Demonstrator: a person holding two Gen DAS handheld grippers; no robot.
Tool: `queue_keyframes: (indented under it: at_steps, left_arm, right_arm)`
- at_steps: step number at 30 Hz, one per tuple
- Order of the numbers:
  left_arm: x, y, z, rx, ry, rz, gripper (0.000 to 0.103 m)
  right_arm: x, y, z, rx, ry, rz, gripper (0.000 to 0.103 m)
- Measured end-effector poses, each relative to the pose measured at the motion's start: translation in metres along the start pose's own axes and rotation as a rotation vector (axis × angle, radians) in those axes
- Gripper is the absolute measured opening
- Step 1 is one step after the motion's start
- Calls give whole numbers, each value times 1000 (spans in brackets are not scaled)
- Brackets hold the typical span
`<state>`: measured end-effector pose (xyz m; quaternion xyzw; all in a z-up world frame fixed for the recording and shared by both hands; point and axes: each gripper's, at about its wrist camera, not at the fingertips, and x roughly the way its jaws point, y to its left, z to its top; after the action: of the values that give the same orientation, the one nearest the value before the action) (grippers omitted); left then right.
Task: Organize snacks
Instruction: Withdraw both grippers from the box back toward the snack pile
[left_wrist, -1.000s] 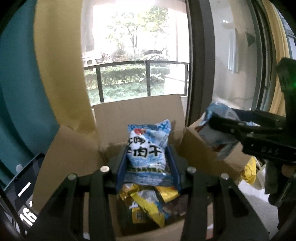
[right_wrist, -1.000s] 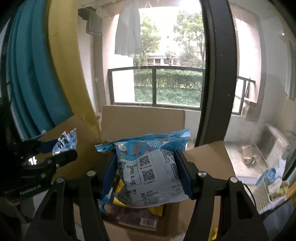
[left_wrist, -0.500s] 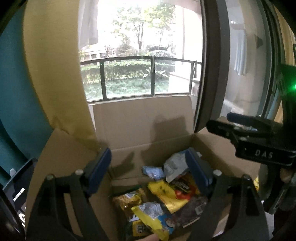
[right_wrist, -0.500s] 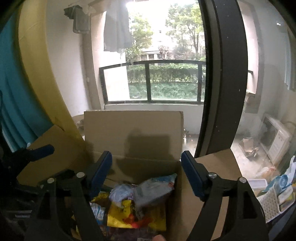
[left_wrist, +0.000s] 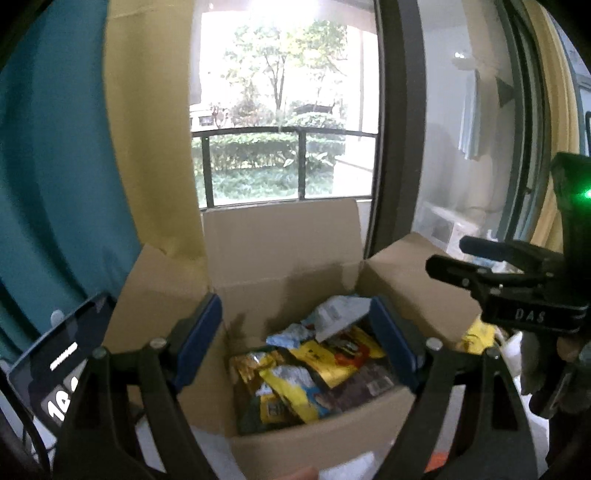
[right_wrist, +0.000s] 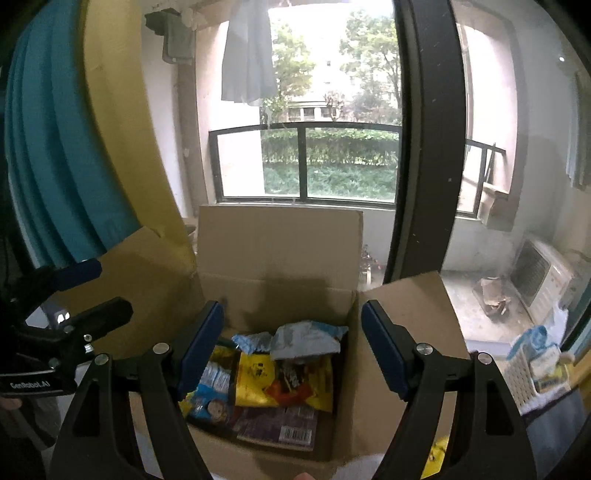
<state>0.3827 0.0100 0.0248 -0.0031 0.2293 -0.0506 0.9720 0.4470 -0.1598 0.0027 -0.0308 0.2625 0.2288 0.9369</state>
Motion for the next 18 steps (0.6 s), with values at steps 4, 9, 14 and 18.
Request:
queue_keyframes:
  at_steps: [4,9,14,18]
  left_arm:
    - [-25,-5,-13,3,-2,-10,83]
    - [-49,-11,-27,3,-12,-24,84]
    - [-78,-17,-38,10,-26,-34,84]
    - [-98,-20,-48,11,-35,-43,84]
  right_arm:
    - [-27,5,-11,3,-7,-4,80]
    - [-55,16,-27,-7,-7,-4,80]
    - [-83,25,-42,-10,-13,-6,80]
    - [-105,28,-55,13,-23,-5,80]
